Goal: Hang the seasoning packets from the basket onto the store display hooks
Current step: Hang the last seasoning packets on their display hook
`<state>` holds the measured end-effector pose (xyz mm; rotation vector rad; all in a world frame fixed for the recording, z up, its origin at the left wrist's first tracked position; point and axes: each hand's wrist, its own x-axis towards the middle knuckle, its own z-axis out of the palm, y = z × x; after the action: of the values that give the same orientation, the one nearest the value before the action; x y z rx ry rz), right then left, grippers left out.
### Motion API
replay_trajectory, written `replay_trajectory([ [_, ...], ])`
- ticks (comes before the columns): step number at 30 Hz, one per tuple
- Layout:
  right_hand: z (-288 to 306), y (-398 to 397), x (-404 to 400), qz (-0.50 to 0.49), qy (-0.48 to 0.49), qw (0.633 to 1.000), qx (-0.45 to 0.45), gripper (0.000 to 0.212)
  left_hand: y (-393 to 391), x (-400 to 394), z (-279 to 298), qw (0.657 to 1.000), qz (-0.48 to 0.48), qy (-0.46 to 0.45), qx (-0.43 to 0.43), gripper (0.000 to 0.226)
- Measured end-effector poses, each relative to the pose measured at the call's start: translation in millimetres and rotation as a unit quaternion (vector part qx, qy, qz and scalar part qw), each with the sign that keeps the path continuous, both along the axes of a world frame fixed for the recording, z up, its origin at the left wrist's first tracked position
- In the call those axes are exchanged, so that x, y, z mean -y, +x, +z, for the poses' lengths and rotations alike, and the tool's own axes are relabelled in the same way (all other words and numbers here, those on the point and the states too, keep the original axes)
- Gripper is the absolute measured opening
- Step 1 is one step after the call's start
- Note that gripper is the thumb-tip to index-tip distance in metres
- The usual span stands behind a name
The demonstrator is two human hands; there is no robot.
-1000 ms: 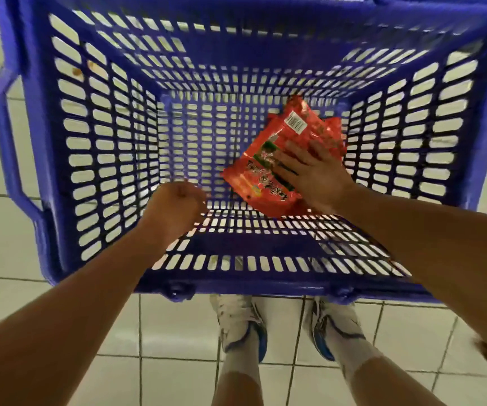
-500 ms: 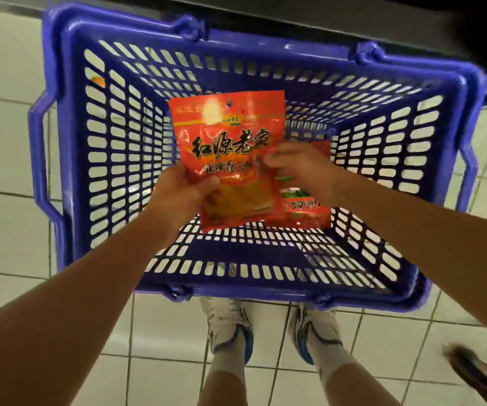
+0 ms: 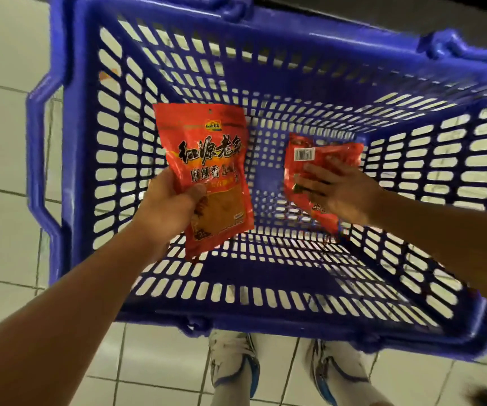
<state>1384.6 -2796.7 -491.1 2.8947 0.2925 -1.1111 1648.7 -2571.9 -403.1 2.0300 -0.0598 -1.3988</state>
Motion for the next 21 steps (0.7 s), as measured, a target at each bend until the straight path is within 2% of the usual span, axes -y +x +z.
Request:
replay_trajectory([
  [3, 13, 19, -1, -0.053, 0.029, 0.998, 0.007, 0.054, -2, 0, 11, 1.0, 0.015, 0.0, -0.01, 0.022],
  [5, 34, 39, -7, -0.192, 0.141, 0.97, 0.047, 0.042, 2, -1, 20, 1.0, 0.009, -0.011, -0.012, 0.025],
  [6, 49, 49, -7, -0.306, 0.211, 0.927, 0.054, 0.036, 5, -2, 26, 1.0, 0.007, -0.015, -0.011, 0.025],
  [8, 84, 64, -4, -0.507, 0.327, 0.797, 0.006, 0.023, 8, -3, 42, 1.0, 0.006, -0.029, -0.009, 0.026],
  [9, 105, 67, -1, -0.581, 0.385, 0.717, -0.031, 0.023, 7, -4, 53, 0.999, 0.006, -0.039, -0.012, 0.027],
  [10, 128, 69, 2, -0.639, 0.451, 0.62, -0.06, 0.023, 7, -2, 66, 0.999, 0.008, -0.049, -0.015, 0.028],
  [12, 181, 70, 8, -0.702, 0.579, 0.405, -0.093, 0.027, 5, 4, 98, 0.998, 0.014, -0.063, -0.017, 0.03],
  [13, 207, 69, 8, -0.706, 0.627, 0.316, -0.098, 0.037, 5, 9, 116, 0.997, 0.015, -0.068, -0.014, 0.031],
  [14, 233, 69, 8, -0.704, 0.657, 0.254, -0.089, 0.049, 5, 14, 135, 0.997, 0.015, -0.075, -0.015, 0.031],
  [15, 258, 69, 7, -0.698, 0.68, 0.212, -0.077, 0.059, 4, 20, 155, 0.996, 0.016, -0.082, -0.019, 0.028],
  [17, 305, 71, 8, -0.69, 0.704, 0.153, -0.066, 0.066, -1, 31, 200, 0.994, 0.032, -0.099, -0.033, 0.019],
  [18, 328, 73, 9, -0.697, 0.701, 0.139, -0.054, 0.067, -7, 38, 227, 0.992, 0.036, -0.113, -0.043, 0.016],
  [21, 405, 75, 12, -0.734, 0.671, 0.099, 0.026, 0.076, -28, 57, 312, 0.986, 0.018, -0.157, -0.06, 0.029],
])
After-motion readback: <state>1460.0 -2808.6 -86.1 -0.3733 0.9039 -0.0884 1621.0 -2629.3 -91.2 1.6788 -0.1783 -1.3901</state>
